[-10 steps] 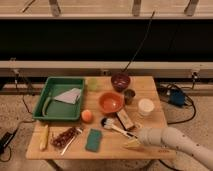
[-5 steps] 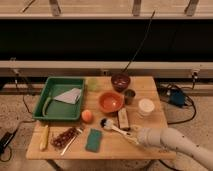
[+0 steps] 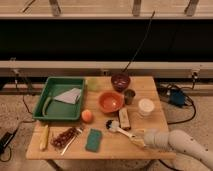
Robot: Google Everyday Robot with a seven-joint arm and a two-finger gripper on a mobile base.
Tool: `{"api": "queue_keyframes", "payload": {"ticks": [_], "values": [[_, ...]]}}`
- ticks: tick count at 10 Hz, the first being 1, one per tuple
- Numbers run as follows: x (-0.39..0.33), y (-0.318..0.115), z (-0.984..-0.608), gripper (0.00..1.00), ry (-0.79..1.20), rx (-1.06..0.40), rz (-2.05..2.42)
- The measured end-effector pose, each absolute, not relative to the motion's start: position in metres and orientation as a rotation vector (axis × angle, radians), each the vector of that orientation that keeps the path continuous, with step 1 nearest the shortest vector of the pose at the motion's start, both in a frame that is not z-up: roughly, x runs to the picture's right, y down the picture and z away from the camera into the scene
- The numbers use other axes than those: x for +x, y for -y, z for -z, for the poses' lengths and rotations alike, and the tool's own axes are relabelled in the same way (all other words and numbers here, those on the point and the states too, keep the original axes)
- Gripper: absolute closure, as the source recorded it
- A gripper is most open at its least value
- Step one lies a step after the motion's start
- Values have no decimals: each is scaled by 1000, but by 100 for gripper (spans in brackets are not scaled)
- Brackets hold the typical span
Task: Place brush in paper cup
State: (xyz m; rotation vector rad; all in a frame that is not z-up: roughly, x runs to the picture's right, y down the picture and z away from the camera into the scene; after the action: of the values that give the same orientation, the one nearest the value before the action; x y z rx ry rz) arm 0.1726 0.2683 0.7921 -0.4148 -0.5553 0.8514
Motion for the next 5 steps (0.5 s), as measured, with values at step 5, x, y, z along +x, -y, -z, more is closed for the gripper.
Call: {"api": "queue_keyframes", "payload": {"ticks": [5], "values": [[200,-252,-776,100,530,-374,-874]]}}
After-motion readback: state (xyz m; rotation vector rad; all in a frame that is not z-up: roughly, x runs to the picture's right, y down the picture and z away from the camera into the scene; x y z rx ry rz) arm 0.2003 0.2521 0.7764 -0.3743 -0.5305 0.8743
